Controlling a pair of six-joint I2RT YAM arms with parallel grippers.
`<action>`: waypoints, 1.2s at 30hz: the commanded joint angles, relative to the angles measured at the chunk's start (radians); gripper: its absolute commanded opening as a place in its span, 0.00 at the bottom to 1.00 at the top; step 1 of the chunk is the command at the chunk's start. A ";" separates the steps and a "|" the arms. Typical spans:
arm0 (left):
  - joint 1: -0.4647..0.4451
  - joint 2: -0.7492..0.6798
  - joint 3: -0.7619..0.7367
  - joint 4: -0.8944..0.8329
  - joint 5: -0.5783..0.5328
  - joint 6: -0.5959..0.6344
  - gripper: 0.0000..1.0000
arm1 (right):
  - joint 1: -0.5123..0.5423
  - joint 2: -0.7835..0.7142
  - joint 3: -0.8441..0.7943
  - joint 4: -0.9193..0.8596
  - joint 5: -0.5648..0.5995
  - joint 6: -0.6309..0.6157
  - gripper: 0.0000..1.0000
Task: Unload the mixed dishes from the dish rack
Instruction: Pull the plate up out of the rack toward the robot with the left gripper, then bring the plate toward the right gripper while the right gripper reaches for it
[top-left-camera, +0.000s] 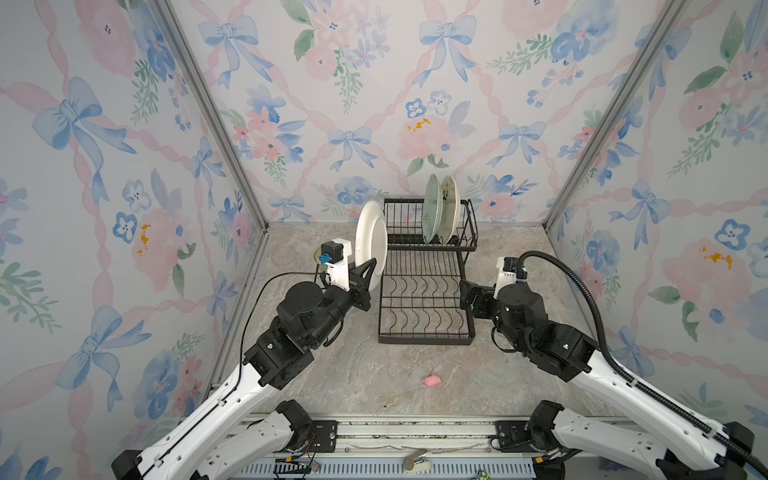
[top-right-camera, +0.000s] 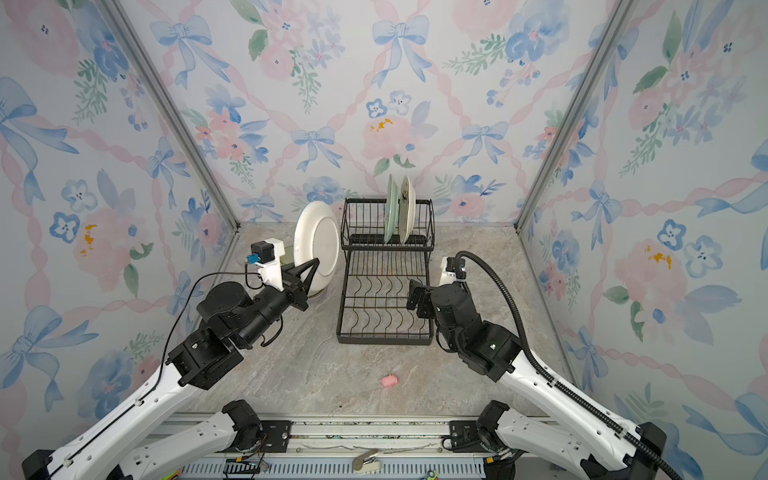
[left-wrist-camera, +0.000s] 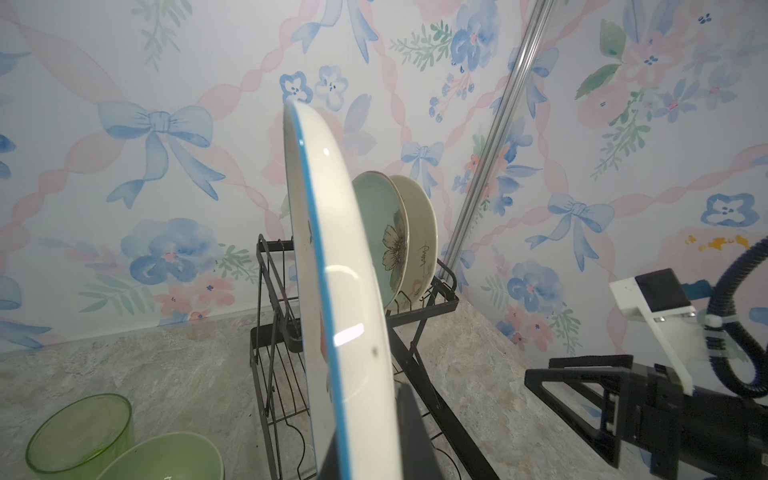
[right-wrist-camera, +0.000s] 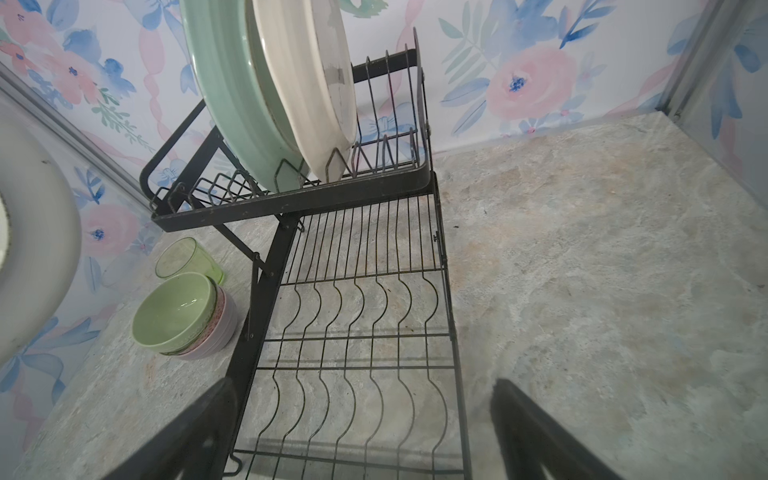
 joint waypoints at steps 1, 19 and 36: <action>-0.006 -0.074 -0.018 0.072 0.024 -0.014 0.00 | 0.028 0.016 0.044 0.016 0.010 0.026 0.97; -0.017 -0.071 -0.145 -0.024 0.166 0.005 0.00 | 0.030 0.113 0.204 -0.140 -0.079 0.229 0.97; -0.287 0.177 -0.115 0.022 -0.089 0.153 0.00 | -0.121 0.141 0.198 -0.192 -0.308 0.415 0.97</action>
